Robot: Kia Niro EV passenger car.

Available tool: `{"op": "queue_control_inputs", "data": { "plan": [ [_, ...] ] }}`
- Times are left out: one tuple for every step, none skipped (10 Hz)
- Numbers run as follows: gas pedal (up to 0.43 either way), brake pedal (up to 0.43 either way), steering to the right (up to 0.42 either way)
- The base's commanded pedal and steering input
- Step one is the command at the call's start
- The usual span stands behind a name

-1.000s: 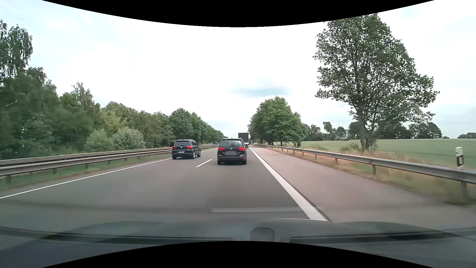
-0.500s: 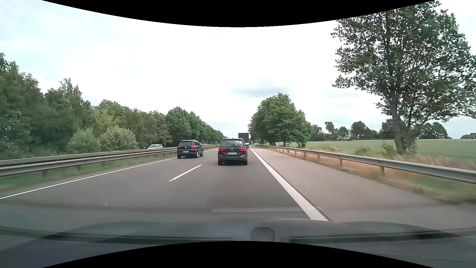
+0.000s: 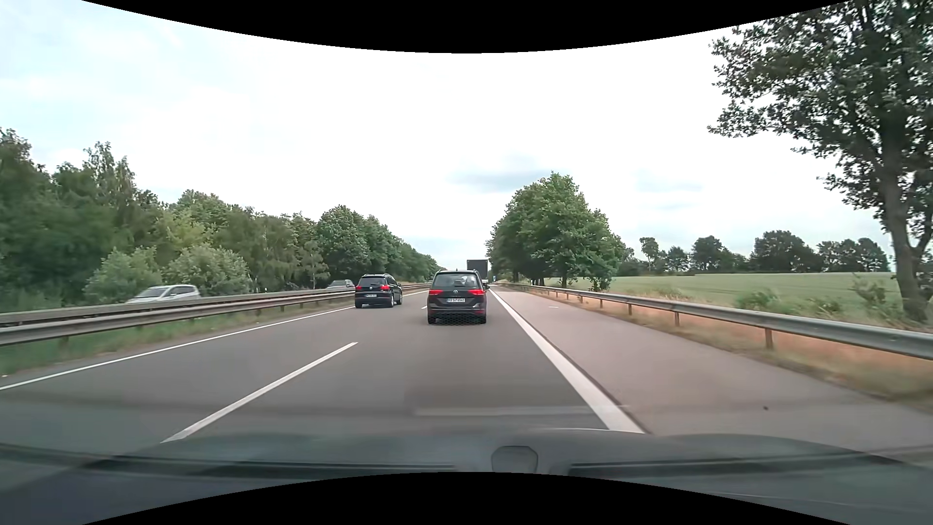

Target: Follow the waypoints while adhering to traffic rules and regulations

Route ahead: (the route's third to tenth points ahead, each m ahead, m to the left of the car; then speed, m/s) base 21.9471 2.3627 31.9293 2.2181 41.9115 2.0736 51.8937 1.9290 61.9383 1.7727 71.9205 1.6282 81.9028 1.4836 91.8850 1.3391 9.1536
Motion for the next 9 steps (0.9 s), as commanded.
{"op": "queue_control_inputs", "data": {
  "plan": [
    [0.138,0.000,0.002],
    [0.138,0.000,0.002],
    [0.138,0.000,0.001],
    [0.138,0.000,0.001],
    [0.138,0.000,0.001],
    [0.130,0.000,0.001],
    [0.130,0.000,0.001],
    [0.130,0.000,0.000],
    [0.130,0.000,0.000]
  ]
}}
